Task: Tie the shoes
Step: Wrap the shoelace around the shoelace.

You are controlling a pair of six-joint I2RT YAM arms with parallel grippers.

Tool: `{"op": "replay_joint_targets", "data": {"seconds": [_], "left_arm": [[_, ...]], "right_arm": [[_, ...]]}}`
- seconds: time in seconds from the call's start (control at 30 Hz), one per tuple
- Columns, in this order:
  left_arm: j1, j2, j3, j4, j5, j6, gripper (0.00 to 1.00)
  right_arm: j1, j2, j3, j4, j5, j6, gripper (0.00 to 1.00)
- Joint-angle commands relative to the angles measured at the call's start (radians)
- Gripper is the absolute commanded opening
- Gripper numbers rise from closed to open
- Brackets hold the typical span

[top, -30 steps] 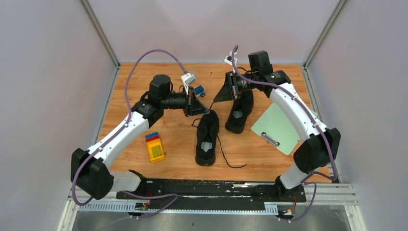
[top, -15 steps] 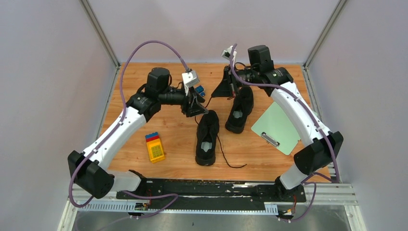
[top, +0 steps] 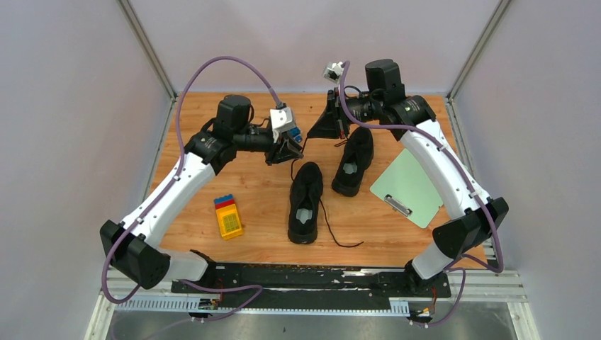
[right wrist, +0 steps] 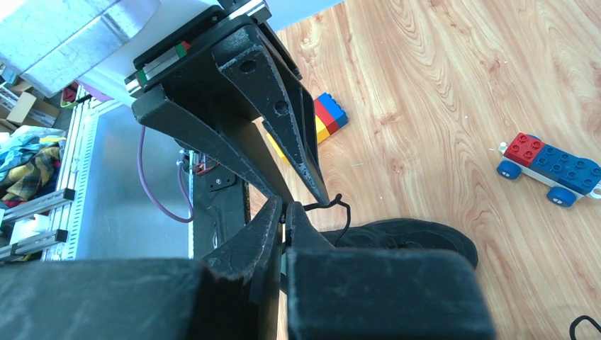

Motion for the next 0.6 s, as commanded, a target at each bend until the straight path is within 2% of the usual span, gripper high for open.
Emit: {"op": "replay_joint_targets", "data": {"seconds": [0.0,0.13,0.27,0.3,0.33,0.43,0.57], "left_arm": [[-0.001,-0.003,0.011,0.029,0.035,-0.004,0.33],[-0.001,0.002,0.009,0.06,0.069,-0.04,0.3],[-0.001,0.015,0.02,0.08,0.103,-0.066,0.32],[-0.001,0.018,0.025,0.08,0.102,-0.069,0.3],[-0.001,0.025,0.029,0.08,0.1,-0.07,0.22],[-0.001,0.028,0.02,0.078,0.091,-0.07,0.17],[-0.001,0.025,-0.006,0.087,0.079,-0.072,0.27]], "right_arm": [[0.002,-0.03,0.009,0.002,-0.011,-0.026,0.0],[0.002,-0.028,0.007,0.002,-0.011,-0.028,0.0],[0.004,-0.024,0.004,0.002,-0.011,-0.027,0.0],[0.004,-0.023,0.005,0.002,-0.011,-0.028,0.0],[0.004,-0.021,0.007,0.004,-0.012,-0.026,0.0],[0.004,-0.018,0.012,0.005,-0.011,-0.028,0.0],[0.004,-0.014,0.022,0.005,-0.014,-0.027,0.0]]}}
